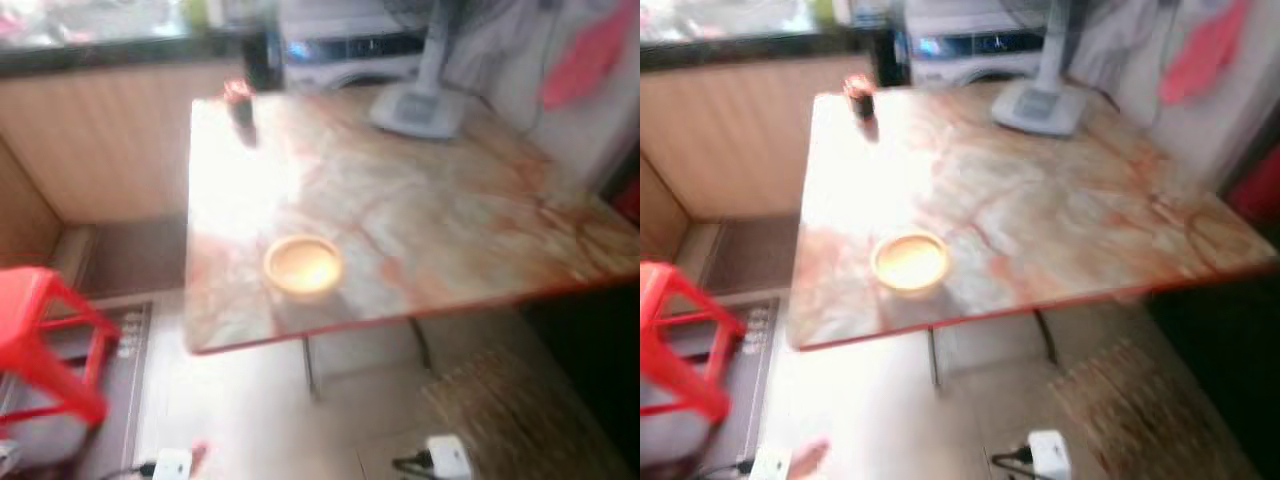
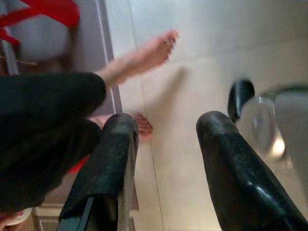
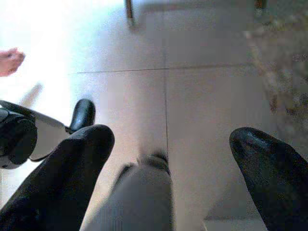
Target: Restocking fridge
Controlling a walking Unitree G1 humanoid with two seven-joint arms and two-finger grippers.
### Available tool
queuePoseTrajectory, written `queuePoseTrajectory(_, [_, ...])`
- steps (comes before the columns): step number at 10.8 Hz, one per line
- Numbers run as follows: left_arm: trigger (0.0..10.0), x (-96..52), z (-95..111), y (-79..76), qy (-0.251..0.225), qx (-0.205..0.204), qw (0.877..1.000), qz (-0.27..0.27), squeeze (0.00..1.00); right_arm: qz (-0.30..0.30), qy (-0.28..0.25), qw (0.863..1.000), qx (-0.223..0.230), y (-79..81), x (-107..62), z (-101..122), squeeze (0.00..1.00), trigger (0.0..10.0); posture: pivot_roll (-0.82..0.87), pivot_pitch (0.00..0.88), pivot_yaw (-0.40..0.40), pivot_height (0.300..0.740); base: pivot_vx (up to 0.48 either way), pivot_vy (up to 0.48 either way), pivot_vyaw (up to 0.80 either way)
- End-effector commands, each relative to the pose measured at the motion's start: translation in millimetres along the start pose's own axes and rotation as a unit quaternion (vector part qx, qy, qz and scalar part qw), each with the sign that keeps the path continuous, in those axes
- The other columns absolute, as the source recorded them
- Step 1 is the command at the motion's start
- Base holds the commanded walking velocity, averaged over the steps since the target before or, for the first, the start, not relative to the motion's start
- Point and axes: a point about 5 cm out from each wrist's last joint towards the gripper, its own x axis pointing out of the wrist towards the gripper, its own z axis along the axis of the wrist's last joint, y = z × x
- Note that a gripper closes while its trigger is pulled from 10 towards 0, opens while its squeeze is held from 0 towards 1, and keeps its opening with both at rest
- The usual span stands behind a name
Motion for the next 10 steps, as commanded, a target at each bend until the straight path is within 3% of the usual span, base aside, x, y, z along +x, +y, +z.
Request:
queuePoseTrajectory(1, [10.0,-1.5,-5.4,-2.7,0.007,-0.002,1.000,0.000,0.00,-0.008,0.011,1.000,-0.004,-7.0,-2.3,-7.0,0.00,10.0,0.02,0.028,0.007,0.740,0.000,0.000,0.80])
queuePoseTrajectory(2, [10.0,-1.1,-3.9,-1.7,0.004,-0.004,1.000,0.002,0.00,-0.009,0.011,1.000,-0.005,-7.2,-2.4,-7.0,0.00,10.0,0.02,0.027,0.007,0.740,0.000,0.000,0.80])
queuePoseTrajectory(5, [10.0,1.5,17.6,5.4,-0.054,-0.009,0.998,0.028,0.00,-0.017,0.007,1.000,0.014,-9.9,-2.8,-6.7,0.00,10.0,0.02,0.030,0.006,0.740,0.000,0.000,0.00])
queuePoseTrajectory(6, [10.0,1.3,41.9,12.1,-0.124,-0.026,0.990,0.055,0.00,-0.017,0.008,1.000,0.012,-10.4,-3.0,-7.2,0.00,10.0,0.02,0.032,0.004,0.740,0.000,0.000,0.00])
queuePoseTrajectory(8, [10.0,-4.5,71.9,19.5,-0.222,-0.051,0.971,0.080,0.00,-0.017,0.010,1.000,0.009,-11.1,-3.2,-7.5,0.00,10.0,0.03,0.030,0.005,0.740,0.000,0.000,0.00])
queuePoseTrajectory(10, [10.0,-17.1,89.4,22.0,-0.314,-0.030,0.945,0.091,0.00,-0.013,0.011,1.000,0.002,-10.7,-3.2,-7.7,0.00,10.0,0.02,0.026,0.010,0.740,0.000,0.000,0.00])
